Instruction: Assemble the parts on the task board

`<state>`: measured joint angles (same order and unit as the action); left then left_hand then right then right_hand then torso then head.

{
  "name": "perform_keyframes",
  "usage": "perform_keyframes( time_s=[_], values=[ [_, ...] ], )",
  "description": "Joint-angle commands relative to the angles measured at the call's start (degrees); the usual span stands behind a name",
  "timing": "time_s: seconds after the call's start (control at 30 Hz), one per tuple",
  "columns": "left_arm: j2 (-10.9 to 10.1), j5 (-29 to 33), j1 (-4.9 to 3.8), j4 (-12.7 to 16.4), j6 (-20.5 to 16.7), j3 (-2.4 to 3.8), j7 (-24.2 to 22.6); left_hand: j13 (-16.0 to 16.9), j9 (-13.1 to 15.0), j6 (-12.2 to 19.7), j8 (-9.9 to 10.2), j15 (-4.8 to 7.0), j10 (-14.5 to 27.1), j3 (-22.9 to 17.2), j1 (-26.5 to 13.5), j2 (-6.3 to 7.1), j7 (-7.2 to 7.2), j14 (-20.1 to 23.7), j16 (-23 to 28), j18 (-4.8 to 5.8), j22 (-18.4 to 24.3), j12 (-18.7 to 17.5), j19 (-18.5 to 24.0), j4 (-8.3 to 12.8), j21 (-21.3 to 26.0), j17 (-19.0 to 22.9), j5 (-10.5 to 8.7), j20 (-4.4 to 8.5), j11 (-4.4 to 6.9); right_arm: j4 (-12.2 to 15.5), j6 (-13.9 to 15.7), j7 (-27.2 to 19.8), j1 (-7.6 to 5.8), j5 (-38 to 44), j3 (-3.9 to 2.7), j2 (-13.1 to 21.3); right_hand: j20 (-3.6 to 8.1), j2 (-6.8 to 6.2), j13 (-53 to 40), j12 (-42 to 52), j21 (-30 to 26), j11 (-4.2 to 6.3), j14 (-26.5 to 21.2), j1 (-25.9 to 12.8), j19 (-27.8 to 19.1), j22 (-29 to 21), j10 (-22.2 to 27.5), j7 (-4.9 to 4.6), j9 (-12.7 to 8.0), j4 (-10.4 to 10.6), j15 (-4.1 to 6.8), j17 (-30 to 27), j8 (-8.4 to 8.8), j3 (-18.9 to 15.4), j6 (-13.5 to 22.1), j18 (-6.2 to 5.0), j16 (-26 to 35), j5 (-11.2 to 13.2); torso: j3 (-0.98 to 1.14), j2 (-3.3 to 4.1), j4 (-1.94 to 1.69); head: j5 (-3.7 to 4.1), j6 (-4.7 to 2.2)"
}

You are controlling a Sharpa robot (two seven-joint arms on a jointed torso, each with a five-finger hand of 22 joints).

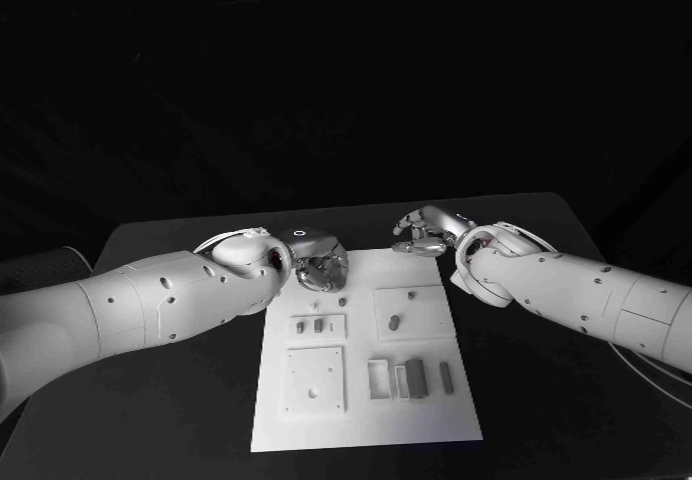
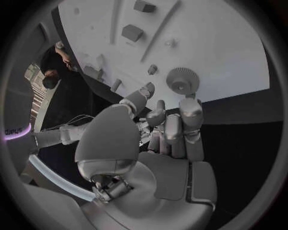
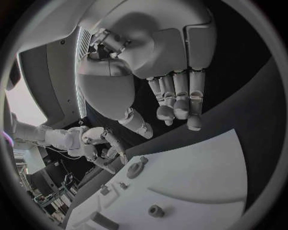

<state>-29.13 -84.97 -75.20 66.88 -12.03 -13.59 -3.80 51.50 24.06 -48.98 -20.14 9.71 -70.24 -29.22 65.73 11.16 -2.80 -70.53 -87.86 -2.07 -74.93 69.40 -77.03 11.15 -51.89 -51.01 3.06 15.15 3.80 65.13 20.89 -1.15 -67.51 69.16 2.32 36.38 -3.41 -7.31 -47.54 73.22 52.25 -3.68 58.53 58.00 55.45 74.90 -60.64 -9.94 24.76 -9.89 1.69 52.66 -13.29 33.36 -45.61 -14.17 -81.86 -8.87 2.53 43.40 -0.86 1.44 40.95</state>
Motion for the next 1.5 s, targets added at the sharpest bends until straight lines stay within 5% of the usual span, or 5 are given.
perform_keyframes(
  time_s=[0.03, 0.83, 1.17, 1.5],
  values=[
    [0.3, -2.15, 0.41, 0.06, 3.17, 0.02, -0.8, 0.09, -0.05, 0.23, 0.25, 0.12, 0.02, 0.15, -0.56, 0.14, 0.05, -0.12, 0.34, -4.69, -1.11, 0.34, -0.01, -0.25, -0.34, 0.13, -0.13, -0.06, -0.06, 0.1, -0.08, -0.65, 0.02, 0.02, -0.01, -0.1, 0.2, 0.19, 0.06, 0.24, -0.19, -0.08, -0.01, 0.24, -0.23, 0.47, 0.35, -0.34, -0.08, -0.18, 0.55, -0.07, -0.27, -0.02, 0.03, -0.83, -0.29, -0.24, -0.02, -0.05, -0.08, 0.03, 0.23],
    [1.43, -3.78, 2.8, -1.71, 1.72, 0.02, -1.65, 0.42, -0.05, -0.49, 0.12, -0.02, 0.82, -0.24, 0.13, -0.26, -0.11, 1.49, 1.24, -4.61, -1.08, 0.03, 0.82, 0.04, -0.28, 1.79, 0.02, -0.22, -0.22, 0.34, 0.05, -0.63, 0.02, 0.02, -0.02, 0.12, 0.2, 0.28, 0.07, 0.27, -0.18, -0.08, 0.04, 0.2, -0.18, 0.46, 0.32, -0.34, -0.1, -0.17, 0.55, -0.08, -0.29, -0.02, 0.03, -0.83, -0.32, -0.44, -0.02, -0.02, -0.05, 0.51, 0.89],
    [2.06, -3.85, 4.67, -3.37, -0.04, 0.03, -1.68, 0.63, 0.03, -1.56, -0.19, -0.24, 0.78, -0.51, 0.47, -1.39, -0.37, 1.22, 1.4, -4.64, -1.09, 0.08, 0.86, 0.15, -0.5, 1.1, 0.02, -0.27, -0.46, 0.32, 0.03, -0.65, 0.02, 0.02, -0.02, 0.12, 0.2, 0.3, 0.08, 0.29, -0.18, -0.08, 0.06, 0.16, -0.16, 0.46, 0.31, -0.34, -0.1, -0.16, 0.55, -0.09, -0.29, -0.03, 0.04, -0.83, -0.32, -0.48, -0.05, -0.04, -0.04, 0.66, 0.92],
    [2.13, -3.76, 4.85, -3.79, -0.78, 0.04, -1.52, 0.82, -0.06, -2.01, -0.13, -0.42, 0.83, -0.54, 0.14, -2.74, -0.58, 1.28, 1.62, -4.68, -1.08, 0.11, 0.95, -0.03, -0.65, 1.04, 0.05, -0.4, -0.66, 0.37, 0.33, -0.69, 0.02, 0.02, -0.02, 0.18, 0.21, 0.31, 0.09, 0.3, -0.17, -0.08, 0.08, 0.12, -0.14, 0.46, 0.29, -0.34, -0.11, -0.14, 0.55, -0.09, -0.29, -0.05, 0.05, -0.83, -0.33, -0.5, -0.01, -0.04, -0.04, 0.66, 1.06]
  ],
)
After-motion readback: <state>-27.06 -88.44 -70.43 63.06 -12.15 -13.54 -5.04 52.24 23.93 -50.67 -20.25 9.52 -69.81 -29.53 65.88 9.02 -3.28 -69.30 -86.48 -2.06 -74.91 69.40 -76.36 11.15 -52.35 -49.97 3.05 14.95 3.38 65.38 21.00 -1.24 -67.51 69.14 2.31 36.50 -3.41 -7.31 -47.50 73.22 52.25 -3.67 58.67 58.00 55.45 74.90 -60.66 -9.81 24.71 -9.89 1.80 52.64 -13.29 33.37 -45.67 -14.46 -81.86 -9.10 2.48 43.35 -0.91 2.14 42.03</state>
